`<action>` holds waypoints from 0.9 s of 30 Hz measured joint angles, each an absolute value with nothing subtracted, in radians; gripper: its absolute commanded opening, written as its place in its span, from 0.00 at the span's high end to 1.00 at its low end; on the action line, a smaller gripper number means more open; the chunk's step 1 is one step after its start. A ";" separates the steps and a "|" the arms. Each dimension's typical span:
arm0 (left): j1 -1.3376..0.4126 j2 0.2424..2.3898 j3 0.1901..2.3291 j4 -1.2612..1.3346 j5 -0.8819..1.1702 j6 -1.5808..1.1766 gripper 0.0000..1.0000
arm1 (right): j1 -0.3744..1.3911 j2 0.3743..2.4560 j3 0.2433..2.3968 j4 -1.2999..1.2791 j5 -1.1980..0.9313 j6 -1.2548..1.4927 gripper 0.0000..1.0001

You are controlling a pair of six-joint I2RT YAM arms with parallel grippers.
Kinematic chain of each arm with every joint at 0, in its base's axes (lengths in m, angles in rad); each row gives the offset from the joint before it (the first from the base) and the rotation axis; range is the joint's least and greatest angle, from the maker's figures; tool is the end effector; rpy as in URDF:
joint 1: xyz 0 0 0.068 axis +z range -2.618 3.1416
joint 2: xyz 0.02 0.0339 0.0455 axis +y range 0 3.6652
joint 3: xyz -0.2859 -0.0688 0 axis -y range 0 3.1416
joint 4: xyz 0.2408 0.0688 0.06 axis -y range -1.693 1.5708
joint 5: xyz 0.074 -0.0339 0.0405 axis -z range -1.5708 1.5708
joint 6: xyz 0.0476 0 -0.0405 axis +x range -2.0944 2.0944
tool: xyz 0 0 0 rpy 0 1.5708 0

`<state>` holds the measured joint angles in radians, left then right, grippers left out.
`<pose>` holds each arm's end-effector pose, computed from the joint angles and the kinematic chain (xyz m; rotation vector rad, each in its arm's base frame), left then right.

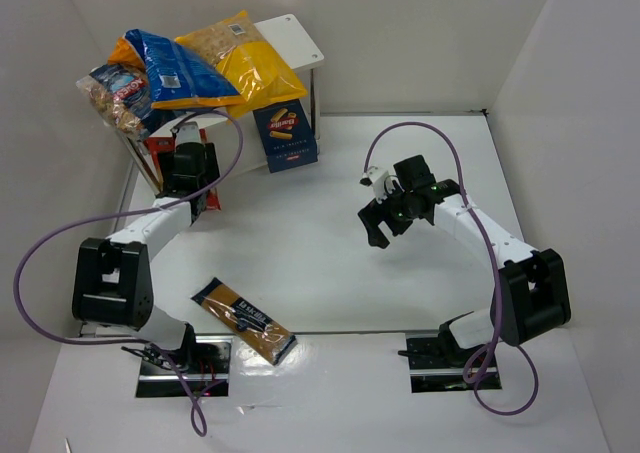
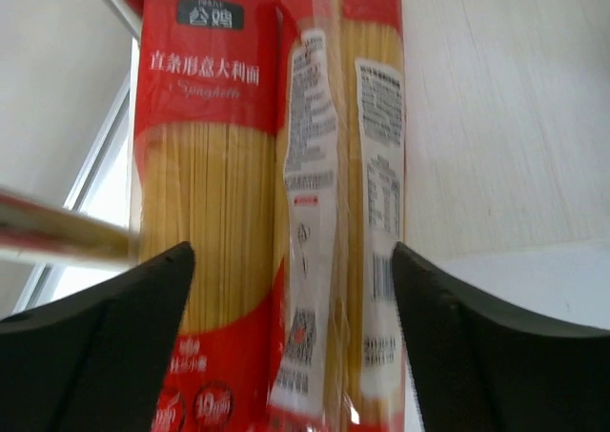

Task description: Place and organize the pasta boxes and bags onto the shelf

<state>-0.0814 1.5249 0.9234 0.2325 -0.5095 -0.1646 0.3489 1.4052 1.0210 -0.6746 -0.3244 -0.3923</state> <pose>0.3479 -0.0051 0.2706 -0.4123 1.8592 0.3268 0.2551 0.1089 0.2570 -1.0435 2.3786 0.4098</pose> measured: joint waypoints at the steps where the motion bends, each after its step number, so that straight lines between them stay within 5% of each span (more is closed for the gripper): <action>1: -0.087 1.514 0.923 0.213 -0.511 -0.166 0.08 | 0.348 1.405 1.021 -0.675 -0.326 -0.392 0.00; 13: -0.199 1.169 0.923 -0.129 -0.344 -0.127 0.00 | 0.348 1.405 1.021 -0.677 -0.333 -0.395 0.00; 27: -0.205 0.794 0.924 -0.611 0.097 0.295 0.00 | 0.349 1.357 1.023 -0.688 -0.307 -0.347 0.00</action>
<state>-0.2054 0.7940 0.9241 -0.6109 0.0971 0.2955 0.3489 1.3575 1.0225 -0.6880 -0.3069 -0.3470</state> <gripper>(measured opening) 1.001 0.994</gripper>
